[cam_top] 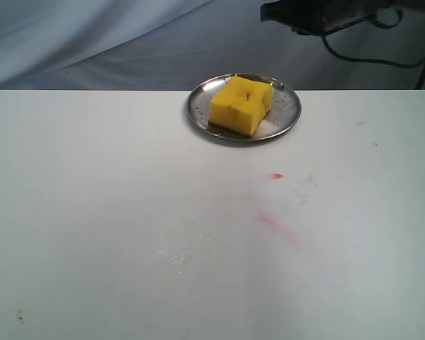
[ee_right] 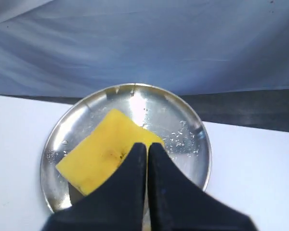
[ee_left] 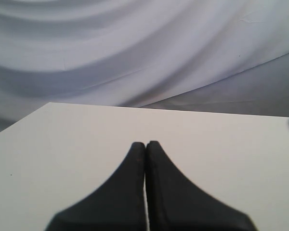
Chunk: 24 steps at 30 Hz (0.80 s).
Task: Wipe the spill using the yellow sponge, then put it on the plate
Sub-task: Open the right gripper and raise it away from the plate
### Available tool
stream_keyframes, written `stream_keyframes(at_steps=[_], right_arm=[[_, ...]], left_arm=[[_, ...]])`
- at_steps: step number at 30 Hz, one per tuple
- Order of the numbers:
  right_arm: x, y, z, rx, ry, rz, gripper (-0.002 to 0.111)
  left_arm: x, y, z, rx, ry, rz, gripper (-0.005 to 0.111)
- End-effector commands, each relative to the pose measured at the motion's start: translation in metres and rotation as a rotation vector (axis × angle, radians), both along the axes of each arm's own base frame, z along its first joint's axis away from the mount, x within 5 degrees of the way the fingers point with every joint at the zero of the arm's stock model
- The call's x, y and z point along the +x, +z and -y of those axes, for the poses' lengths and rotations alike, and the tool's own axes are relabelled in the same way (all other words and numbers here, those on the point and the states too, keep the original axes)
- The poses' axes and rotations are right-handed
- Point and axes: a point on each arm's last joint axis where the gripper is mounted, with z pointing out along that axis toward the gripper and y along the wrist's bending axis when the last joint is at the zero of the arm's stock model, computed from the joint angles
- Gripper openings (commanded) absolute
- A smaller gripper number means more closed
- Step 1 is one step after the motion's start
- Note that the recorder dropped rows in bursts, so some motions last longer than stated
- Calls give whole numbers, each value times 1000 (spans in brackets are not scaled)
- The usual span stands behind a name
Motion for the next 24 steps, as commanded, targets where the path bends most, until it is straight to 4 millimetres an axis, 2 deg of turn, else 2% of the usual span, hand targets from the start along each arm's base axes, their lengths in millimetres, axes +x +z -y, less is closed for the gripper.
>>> stream_keyframes(at_steps=[1,4,11,16,24], right_arm=[[-33,26,34,32,-24,142,0],[-62,44,56,61,-44,261,0],[-132,71,103,90,-116,478,0],[-182,96,117,166,-163,650,0],[-261,136,123,107,-160,858,0]], left_arm=[[0,-1,0,-2,4,1,0],[0,-1,0,-2,4,1,0],[0,-1,0,-2,4,1,0],[0,-1,0,-2,4,1,0],[0,-1,0,-2,4,1,0]])
